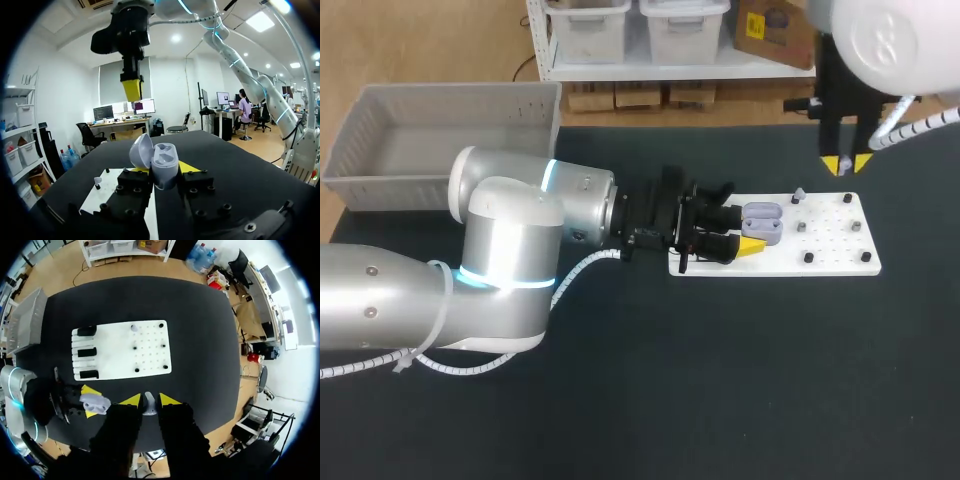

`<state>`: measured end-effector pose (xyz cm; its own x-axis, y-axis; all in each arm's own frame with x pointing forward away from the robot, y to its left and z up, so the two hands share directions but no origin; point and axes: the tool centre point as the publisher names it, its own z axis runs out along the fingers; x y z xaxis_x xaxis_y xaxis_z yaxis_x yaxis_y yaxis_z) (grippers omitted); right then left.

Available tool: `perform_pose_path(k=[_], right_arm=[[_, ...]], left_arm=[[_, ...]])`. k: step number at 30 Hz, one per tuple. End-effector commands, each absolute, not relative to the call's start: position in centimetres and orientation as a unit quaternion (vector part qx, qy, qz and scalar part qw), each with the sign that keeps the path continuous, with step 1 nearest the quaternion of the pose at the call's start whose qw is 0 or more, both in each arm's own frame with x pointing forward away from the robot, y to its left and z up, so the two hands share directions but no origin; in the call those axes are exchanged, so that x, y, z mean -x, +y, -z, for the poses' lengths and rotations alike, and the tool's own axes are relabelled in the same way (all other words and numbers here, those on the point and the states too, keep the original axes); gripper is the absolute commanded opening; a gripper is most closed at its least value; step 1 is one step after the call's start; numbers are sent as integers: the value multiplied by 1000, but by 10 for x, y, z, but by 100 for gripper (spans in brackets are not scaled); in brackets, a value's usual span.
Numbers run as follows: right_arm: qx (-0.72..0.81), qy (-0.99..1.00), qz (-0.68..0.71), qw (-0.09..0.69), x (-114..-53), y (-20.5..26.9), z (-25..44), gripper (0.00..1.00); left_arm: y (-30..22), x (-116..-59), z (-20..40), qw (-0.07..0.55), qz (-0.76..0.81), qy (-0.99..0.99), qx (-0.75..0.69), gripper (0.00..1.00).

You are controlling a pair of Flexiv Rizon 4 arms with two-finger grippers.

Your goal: Pick up each earbud case from the left stands, insert the matching earbuds, close the lid, and place the case in the box.

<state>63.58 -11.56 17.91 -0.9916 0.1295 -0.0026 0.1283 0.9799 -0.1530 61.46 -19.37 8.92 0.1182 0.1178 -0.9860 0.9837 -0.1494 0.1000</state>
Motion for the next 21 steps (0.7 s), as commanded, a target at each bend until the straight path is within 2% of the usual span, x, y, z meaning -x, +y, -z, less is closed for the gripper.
perform_pose_path(k=[1, 21], right_arm=[[76, -996, -52, 5, -625, -110, -188, 0], [76, -996, -44, 2, -623, -111, -189, 0]], left_arm=[[-193, -614, -88, 460, 473, 465, -591, 0], [-193, -614, -88, 460, 473, 465, -591, 0]])
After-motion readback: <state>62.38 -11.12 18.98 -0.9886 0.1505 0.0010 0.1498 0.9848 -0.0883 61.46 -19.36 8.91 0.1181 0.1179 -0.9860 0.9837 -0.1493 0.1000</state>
